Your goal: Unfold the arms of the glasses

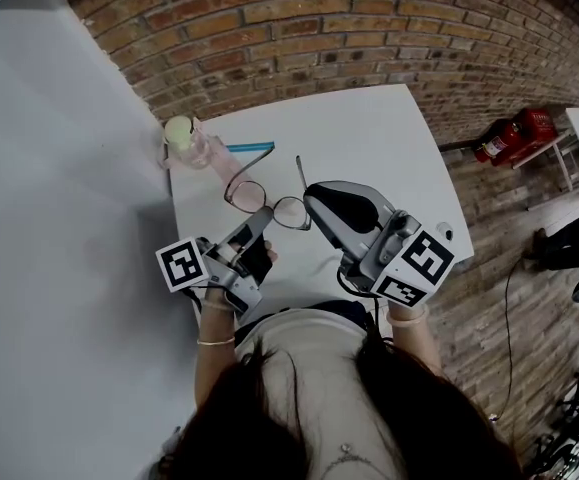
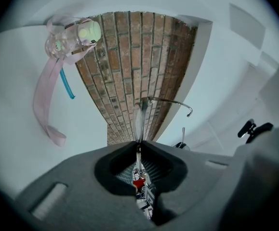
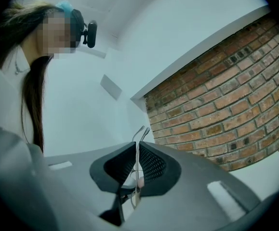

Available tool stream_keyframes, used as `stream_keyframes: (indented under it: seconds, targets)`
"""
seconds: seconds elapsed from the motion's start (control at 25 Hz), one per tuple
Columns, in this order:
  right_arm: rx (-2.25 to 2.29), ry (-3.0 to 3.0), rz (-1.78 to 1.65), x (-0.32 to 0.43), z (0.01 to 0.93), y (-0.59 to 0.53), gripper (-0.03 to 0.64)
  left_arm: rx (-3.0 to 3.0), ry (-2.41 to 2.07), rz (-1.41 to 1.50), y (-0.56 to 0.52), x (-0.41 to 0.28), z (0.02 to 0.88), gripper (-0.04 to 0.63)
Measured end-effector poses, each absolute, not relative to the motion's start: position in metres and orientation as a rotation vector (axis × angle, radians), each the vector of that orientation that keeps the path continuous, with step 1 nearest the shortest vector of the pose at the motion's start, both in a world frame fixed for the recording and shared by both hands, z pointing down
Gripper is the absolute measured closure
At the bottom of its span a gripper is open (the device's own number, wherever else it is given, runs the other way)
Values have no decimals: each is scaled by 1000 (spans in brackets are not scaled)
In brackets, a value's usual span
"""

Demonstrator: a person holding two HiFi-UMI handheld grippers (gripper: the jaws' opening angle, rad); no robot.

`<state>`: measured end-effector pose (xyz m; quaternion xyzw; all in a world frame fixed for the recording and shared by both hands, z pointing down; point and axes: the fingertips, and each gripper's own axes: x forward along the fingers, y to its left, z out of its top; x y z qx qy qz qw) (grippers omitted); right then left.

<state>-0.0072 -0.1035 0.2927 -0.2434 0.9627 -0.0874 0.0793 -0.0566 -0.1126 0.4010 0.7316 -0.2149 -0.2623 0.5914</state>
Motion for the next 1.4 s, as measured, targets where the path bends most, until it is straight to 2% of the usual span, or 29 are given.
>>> stream_keyframes:
  seconds: [1.4]
  targets:
    - [-736, 2844, -282, 4, 292, -103, 590, 1657, -542, -678, -118, -70, 403, 571]
